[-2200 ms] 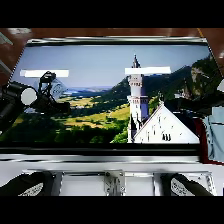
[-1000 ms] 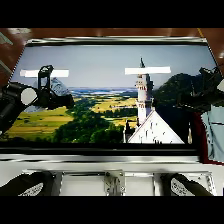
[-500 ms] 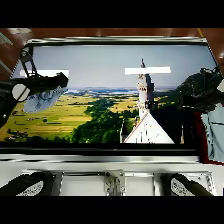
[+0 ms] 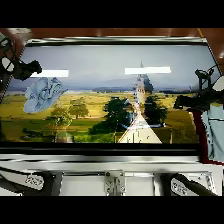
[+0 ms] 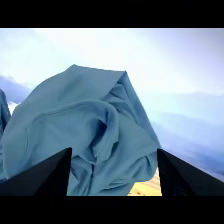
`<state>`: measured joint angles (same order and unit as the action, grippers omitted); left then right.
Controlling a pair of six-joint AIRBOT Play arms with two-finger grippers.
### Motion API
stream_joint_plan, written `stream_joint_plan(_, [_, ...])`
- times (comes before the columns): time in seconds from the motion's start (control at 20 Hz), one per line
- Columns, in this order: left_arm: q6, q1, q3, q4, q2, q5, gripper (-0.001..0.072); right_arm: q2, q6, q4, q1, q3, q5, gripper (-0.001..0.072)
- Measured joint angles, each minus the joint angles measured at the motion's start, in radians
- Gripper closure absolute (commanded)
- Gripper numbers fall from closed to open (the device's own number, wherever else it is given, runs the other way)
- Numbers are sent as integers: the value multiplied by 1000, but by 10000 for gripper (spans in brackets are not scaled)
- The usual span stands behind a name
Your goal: Fold the shirts.
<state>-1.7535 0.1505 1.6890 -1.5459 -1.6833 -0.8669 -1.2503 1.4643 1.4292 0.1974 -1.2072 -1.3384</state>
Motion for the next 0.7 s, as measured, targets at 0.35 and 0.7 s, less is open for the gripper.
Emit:
stream_joint_plan(0.35, [34,26,227,-47,-294,-189,35,-61,-2,-124,-2,0,-53,18])
stream_joint_plan(0.7, [61,30,255,-73,-412,-292,329,-68,23,-195,-2,0,-109,18])
